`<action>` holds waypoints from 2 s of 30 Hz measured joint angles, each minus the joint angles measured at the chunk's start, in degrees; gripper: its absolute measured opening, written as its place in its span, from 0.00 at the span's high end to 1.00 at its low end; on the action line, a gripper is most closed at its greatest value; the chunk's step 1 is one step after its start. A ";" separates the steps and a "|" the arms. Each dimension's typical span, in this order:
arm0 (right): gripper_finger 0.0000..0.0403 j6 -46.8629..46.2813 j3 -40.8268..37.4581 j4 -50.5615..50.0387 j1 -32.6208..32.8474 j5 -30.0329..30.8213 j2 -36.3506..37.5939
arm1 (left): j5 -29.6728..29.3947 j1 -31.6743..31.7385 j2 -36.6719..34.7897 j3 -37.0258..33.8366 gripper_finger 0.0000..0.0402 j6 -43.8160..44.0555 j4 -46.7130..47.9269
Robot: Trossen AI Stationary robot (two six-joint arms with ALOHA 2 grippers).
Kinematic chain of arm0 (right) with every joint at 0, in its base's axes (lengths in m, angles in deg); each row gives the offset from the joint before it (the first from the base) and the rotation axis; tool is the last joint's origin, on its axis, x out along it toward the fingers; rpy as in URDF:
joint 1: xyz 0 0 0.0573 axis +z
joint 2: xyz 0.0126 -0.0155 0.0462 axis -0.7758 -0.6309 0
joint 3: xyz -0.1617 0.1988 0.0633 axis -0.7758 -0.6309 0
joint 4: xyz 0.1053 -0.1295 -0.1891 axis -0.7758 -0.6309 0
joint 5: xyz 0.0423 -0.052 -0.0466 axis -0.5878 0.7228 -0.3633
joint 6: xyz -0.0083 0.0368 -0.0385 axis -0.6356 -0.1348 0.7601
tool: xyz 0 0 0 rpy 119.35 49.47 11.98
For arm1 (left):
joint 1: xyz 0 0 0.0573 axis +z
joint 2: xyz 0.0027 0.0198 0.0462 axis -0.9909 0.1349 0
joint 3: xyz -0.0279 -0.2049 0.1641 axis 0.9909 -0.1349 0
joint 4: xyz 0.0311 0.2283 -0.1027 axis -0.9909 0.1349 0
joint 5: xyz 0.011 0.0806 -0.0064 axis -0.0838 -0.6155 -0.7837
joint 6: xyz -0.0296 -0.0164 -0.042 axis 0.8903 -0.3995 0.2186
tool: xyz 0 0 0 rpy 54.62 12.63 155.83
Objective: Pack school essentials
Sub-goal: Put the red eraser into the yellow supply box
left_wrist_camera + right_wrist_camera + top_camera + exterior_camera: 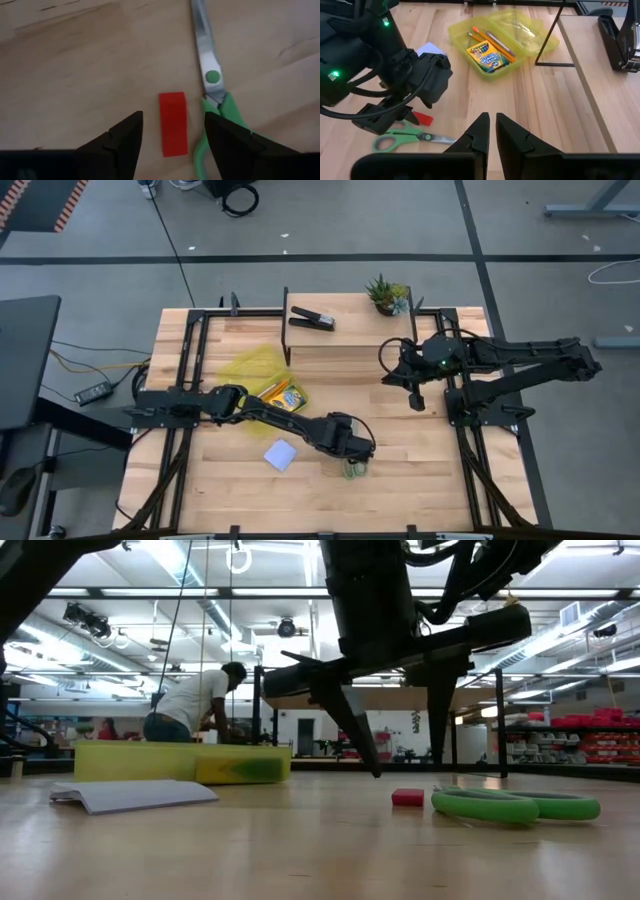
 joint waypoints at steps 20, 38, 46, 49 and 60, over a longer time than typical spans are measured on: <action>0.90 0.02 0.02 0.70 0.00 0.00 -0.01 | 1.24 -1.90 3.97 0.18 0.81 -2.51 -0.47; 0.90 0.02 0.02 0.68 0.00 -0.81 0.00 | -0.95 -2.69 -2.61 -0.28 0.99 -6.49 11.07; 0.90 0.44 0.02 0.87 0.00 -1.46 0.00 | -1.78 -1.44 -7.77 -0.20 0.99 -11.02 25.24; 0.90 0.44 0.02 0.98 0.00 -1.62 -0.02 | -2.26 -0.64 -8.53 -0.18 0.99 -14.18 31.84; 0.90 -1.63 0.04 1.10 0.00 -2.75 -0.02 | -2.40 5.15 -17.61 -19.20 0.99 -25.69 31.10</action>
